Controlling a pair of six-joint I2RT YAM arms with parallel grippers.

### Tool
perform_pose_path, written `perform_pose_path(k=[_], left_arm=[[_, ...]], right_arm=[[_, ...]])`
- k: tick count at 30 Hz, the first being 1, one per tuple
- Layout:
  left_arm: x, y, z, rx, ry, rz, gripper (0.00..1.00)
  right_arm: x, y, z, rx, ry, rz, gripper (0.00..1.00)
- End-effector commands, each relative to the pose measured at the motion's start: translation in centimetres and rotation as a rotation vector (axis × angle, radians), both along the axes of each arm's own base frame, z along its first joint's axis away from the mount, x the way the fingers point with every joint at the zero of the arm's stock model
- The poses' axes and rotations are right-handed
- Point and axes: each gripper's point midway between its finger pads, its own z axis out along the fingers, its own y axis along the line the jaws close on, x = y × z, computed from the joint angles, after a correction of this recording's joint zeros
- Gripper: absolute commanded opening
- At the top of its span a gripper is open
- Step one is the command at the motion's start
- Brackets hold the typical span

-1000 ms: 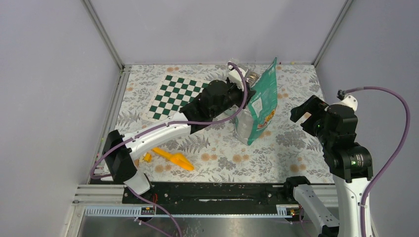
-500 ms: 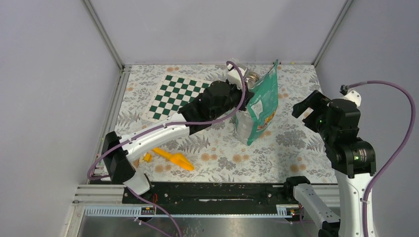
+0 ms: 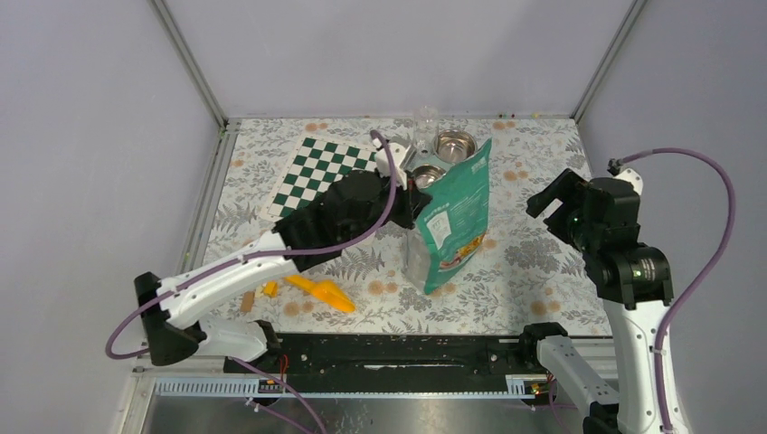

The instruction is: Serve the pet food

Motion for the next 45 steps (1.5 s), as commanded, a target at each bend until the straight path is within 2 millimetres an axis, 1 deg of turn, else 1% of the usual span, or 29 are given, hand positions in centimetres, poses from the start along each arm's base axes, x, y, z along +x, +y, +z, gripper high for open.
perform_pose_path(k=[1,4,6,8,9,11,13,14,18,19,20,21,22,23,24,25,27,28,30,31,32,33,35,37,39,41,42,45], left_arm=[[-1.2,6.0,12.4,-0.367,-0.188,0.128,0.0],[-1.3,8.3,11.7,-0.368,-0.196,0.187,0.0],[-1.6,9.5,11.3,-0.374,-0.194,0.211,0.0],[-1.8,10.4,11.0,-0.38,-0.192,0.227,0.0],[-1.9,10.9,11.0,-0.385,-0.193,0.237,0.0],[-2.1,11.7,10.6,-0.391,-0.191,0.251,0.0],[-2.4,12.6,10.9,-0.408,-0.197,0.262,0.0],[-2.5,12.8,10.5,-0.392,-0.192,0.266,0.0],[-2.9,13.6,10.7,-0.384,-0.2,0.266,0.0],[-2.9,13.6,10.7,-0.378,-0.203,0.262,0.03],[-3.0,13.7,10.9,-0.373,-0.209,0.258,0.16],[-3.0,13.8,11.0,-0.369,-0.211,0.26,0.34],[-3.0,13.9,11.1,-0.364,-0.21,0.265,0.48],[-2.9,14.0,11.2,-0.362,-0.213,0.271,0.6],[-2.9,14.1,11.4,-0.36,-0.218,0.272,0.68],[-2.9,14.3,11.7,-0.357,-0.224,0.274,0.72],[-2.8,14.8,12.2,-0.345,-0.229,0.292,0.77],[-2.6,15.2,12.3,-0.337,-0.225,0.315,0.78],[-1.7,16.4,11.5,-0.306,-0.188,0.405,0.78],[-1.2,17.0,10.6,-0.284,-0.158,0.455,0.77],[-0.5,17.7,9.4,-0.254,-0.121,0.51,0.76],[0.1,17.9,7.9,-0.223,-0.076,0.539,0.75],[1.8,19.1,4.0,-0.188,0.061,0.611,0.74],[2.9,20.0,-1.1,-0.157,0.222,0.646,0.72],[3.5,20.9,-5.2,-0.155,0.353,0.682,0.7],[4.0,21.2,-8.5,-0.14,0.423,0.685,0.69],[4.0,21.0,-10.0,-0.131,0.456,0.673,0.68],[3.7,18.2,-13.4,-0.103,0.557,0.521,0.63]], right_arm=[[0.5,1.8,-3.3,0.085,0.073,0.048,0.88],[0.6,3.3,-6.1,0.145,0.128,0.097,0.85],[0.7,4.5,-8.2,0.196,0.17,0.132,0.82],[0.8,5.9,-10.2,0.253,0.202,0.179,0.76],[0.9,6.8,-11.4,0.289,0.221,0.22,0.7],[1.2,8.3,-12.9,0.35,0.23,0.263,0.64],[1.3,9.2,-14.4,0.365,0.25,0.288,0.63],[1.4,9.6,-15.1,0.364,0.262,0.295,0.63],[1.8,11.7,-17.4,0.344,0.306,0.335,0.65],[1.6,12.5,-17.8,0.338,0.319,0.357,0.66],[1.6,13.1,-18.1,0.34,0.33,0.363,0.66],[1.6,13.6,-18.4,0.348,0.339,0.369,0.67],[1.6,14.1,-18.7,0.355,0.346,0.374,0.67],[1.6,14.5,-18.9,0.366,0.352,0.375,0.68],[1.7,14.8,-19.0,0.375,0.353,0.378,0.68],[1.8,15.2,-19.0,0.384,0.35,0.386,0.68],[1.9,15.8,-19.1,0.396,0.355,0.396,0.69],[1.9,16.0,-19.2,0.402,0.36,0.402,0.7],[1.9,16.7,-19.3,0.423,0.366,0.419,0.72],[1.9,17.1,-19.3,0.436,0.365,0.428,0.73],[1.8,17.7,-19.3,0.454,0.364,0.441,0.74],[1.8,18.2,-19.3,0.469,0.361,0.452,0.75],[1.8,19.2,-19.3,0.502,0.367,0.471,0.75],[1.6,20.1,-19.5,0.525,0.392,0.491,0.74],[1.6,20.4,-19.7,0.528,0.408,0.489,0.73],[1.6,20.5,-20.0,0.529,0.413,0.479,0.73],[1.7,20.6,-19.9,0.532,0.404,0.481,0.73],[2.1,21.2,-19.7,0.526,0.401,0.513,0.73]])
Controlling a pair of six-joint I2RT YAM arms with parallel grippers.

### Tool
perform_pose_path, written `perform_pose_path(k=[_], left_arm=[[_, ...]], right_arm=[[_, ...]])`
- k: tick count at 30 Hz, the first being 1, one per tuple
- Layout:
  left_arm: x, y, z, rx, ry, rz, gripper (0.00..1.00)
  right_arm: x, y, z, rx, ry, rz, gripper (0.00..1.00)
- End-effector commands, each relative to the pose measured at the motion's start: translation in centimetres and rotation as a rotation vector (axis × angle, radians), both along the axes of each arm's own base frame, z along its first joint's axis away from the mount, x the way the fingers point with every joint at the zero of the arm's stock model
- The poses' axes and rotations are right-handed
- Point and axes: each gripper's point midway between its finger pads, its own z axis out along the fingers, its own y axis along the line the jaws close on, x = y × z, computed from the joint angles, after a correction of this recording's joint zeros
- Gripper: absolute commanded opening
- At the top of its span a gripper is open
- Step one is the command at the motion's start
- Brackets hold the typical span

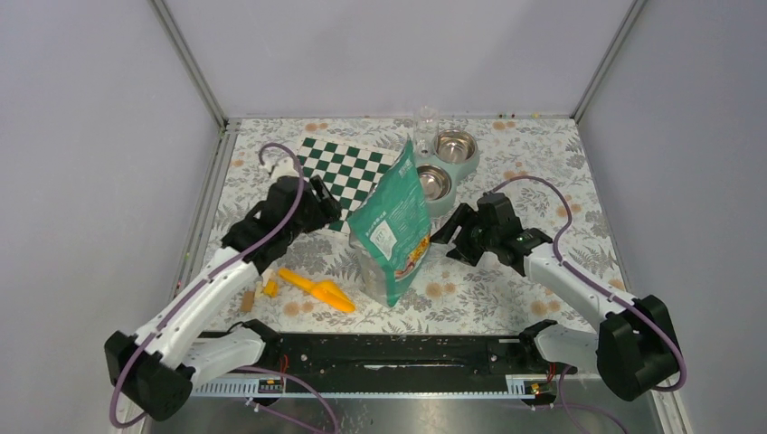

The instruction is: Serve the pet food

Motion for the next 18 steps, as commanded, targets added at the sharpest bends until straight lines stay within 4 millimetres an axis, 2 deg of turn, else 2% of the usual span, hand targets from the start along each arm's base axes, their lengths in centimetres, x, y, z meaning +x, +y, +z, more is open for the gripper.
perform_pose_path(k=[1,4,6,9,11,14,16,18], left_arm=[[-1.9,-5.5,-5.3,-0.154,0.203,-0.263,0.61],[-2.4,-8.1,-6.0,-0.23,0.222,-0.39,0.54],[-2.5,-8.9,-4.9,-0.259,0.184,-0.441,0.52],[-2.4,-9.3,-3.1,-0.254,0.135,-0.483,0.52],[-2.1,-8.8,-2.7,-0.226,0.129,-0.468,0.51],[-0.7,-6.7,-2.0,-0.171,0.129,-0.368,0.49],[0.2,-5.0,-0.9,-0.144,0.113,-0.302,0.49],[0.9,-3.8,1.2,-0.118,0.072,-0.26,0.49]], right_arm=[[-0.1,2.8,1.3,0.07,-0.02,0.097,0.73],[0.8,3.7,1.1,0.054,-0.026,0.134,0.73],[1.3,3.8,1.2,0.031,-0.031,0.142,0.74],[2.3,4.1,2.4,0.028,-0.072,0.147,0.75],[2.8,4.2,3.2,0.011,-0.092,0.162,0.75],[3.8,3.0,4.1,-0.078,-0.113,0.133,0.75],[4.3,1.1,4.8,-0.178,-0.124,0.082,0.75],[4.9,-0.6,6.2,-0.254,-0.152,0.042,0.75]])
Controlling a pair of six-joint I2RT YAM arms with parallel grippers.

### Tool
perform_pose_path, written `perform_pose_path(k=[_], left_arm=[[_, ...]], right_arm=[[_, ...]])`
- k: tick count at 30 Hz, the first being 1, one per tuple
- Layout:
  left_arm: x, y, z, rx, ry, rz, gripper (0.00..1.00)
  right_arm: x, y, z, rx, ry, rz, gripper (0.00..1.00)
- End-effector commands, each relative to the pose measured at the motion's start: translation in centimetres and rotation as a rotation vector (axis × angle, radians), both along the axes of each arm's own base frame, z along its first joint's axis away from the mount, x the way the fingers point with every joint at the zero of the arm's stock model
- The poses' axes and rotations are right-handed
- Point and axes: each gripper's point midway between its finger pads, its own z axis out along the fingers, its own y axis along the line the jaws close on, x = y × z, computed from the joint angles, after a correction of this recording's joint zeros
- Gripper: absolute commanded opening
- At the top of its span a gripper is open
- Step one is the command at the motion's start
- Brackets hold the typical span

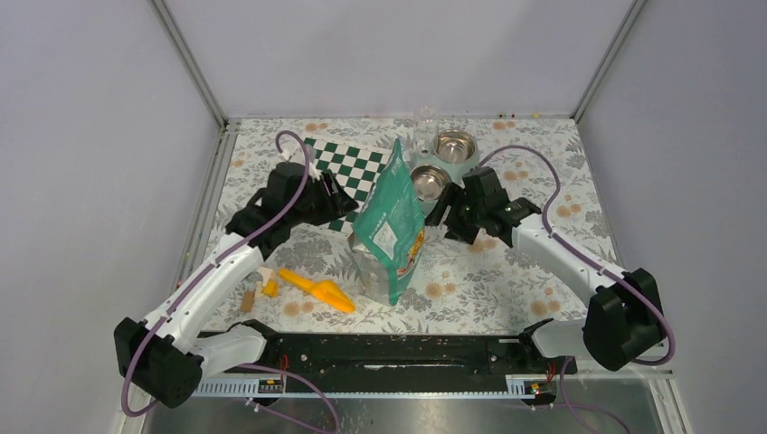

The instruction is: Serve the pet food

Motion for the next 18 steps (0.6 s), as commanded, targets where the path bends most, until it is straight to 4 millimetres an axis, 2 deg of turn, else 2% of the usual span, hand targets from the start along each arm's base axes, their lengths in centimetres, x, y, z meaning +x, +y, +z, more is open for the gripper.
perform_pose_path(k=[1,3,6,9,12,15,18], left_arm=[[1.9,2.0,6.8,0.017,-0.156,0.063,0.5],[2.0,2.5,8.8,0.037,-0.2,0.067,0.51],[1.5,2.4,12.5,0.021,-0.272,0.036,0.52],[0.3,1.2,16.4,-0.041,-0.35,-0.059,0.53],[-1.4,-0.4,19.7,-0.114,-0.422,-0.186,0.54],[-2.9,-2.0,21.6,-0.192,-0.458,-0.294,0.54],[-3.6,-3.1,21.8,-0.239,-0.45,-0.369,0.54]], right_arm=[[2.1,-2.6,5.0,-0.148,-0.151,-0.055,0.76],[2.6,-3.7,6.2,-0.188,-0.19,-0.073,0.76],[3.0,-4.1,8.1,-0.197,-0.229,-0.061,0.72],[3.0,-3.6,11.9,-0.148,-0.319,-0.031,0.65],[2.3,-3.1,16.2,-0.074,-0.399,-0.014,0.65],[0.9,-1.3,19.8,0.067,-0.421,0.044,0.67],[-0.4,1.3,22.4,0.248,-0.4,0.106,0.69]])
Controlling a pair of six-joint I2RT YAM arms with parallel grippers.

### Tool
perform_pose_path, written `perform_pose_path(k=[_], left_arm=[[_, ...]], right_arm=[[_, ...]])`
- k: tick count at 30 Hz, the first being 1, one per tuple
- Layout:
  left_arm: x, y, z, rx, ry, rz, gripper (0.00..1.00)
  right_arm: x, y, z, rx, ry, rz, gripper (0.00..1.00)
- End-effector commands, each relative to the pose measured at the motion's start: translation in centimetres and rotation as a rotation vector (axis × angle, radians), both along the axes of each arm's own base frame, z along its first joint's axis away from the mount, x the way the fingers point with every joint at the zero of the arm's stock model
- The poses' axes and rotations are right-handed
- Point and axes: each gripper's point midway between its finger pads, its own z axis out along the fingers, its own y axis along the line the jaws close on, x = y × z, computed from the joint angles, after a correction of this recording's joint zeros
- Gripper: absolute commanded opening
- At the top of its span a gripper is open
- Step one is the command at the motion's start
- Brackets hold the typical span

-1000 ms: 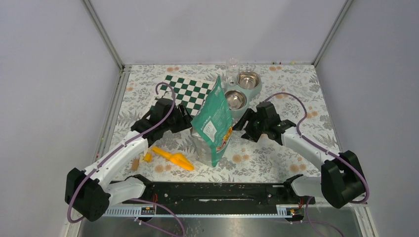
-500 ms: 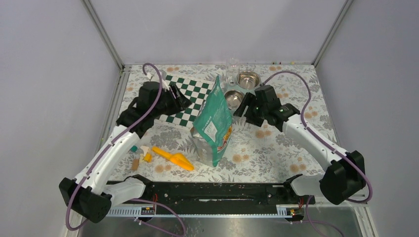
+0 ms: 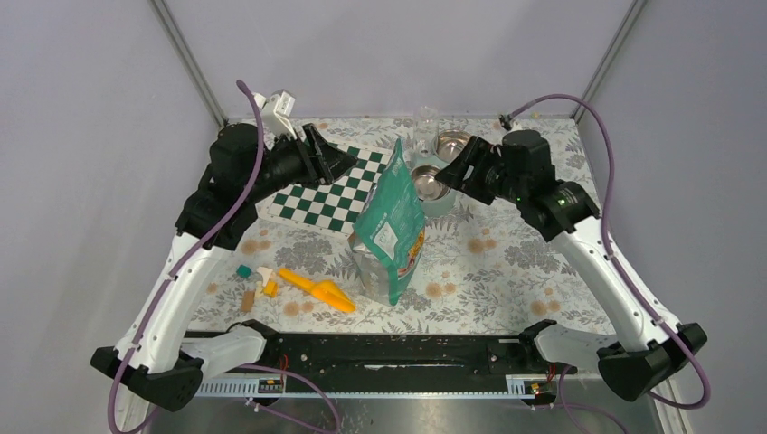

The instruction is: Serve the pet food

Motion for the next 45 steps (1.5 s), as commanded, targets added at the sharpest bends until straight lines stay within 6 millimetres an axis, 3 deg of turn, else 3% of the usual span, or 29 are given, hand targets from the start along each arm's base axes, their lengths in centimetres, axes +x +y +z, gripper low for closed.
perform_pose_path(k=[1,7,13,21,31,39,41,45], left_arm=[[-2.5,-2.3,3.0,-0.075,-0.076,-0.2,0.52],[-2.8,-3.1,2.0,-0.051,-0.074,-0.263,0.4],[-3.6,-3.9,1.1,-0.047,-0.053,-0.342,0.35],[-3.7,-4.4,-0.4,-0.038,-0.013,-0.373,0.27],[-3.9,-4.6,-1.1,-0.017,0.001,-0.383,0.23],[-3.8,-4.8,-1.5,-0.008,0.017,-0.387,0.21],[-3.8,-4.9,-1.6,-0.006,0.02,-0.391,0.21],[-4.0,-5.1,-1.8,-0.001,0.025,-0.399,0.2]], right_arm=[[-2.6,3.8,5.8,0.252,-0.011,0.163,0.69],[-4.1,7.9,8.9,0.389,-0.014,0.294,0.69],[-4.6,10.6,9.7,0.436,0.001,0.355,0.69],[-4.9,12.6,10.3,0.465,0.007,0.388,0.7],[-3.9,12.6,8.0,0.386,0.052,0.313,0.58],[-3.7,12.3,7.7,0.363,0.052,0.295,0.46],[-3.7,12.4,8.0,0.372,0.05,0.299,0.47],[-3.8,12.7,8.5,0.393,0.039,0.31,0.61]])
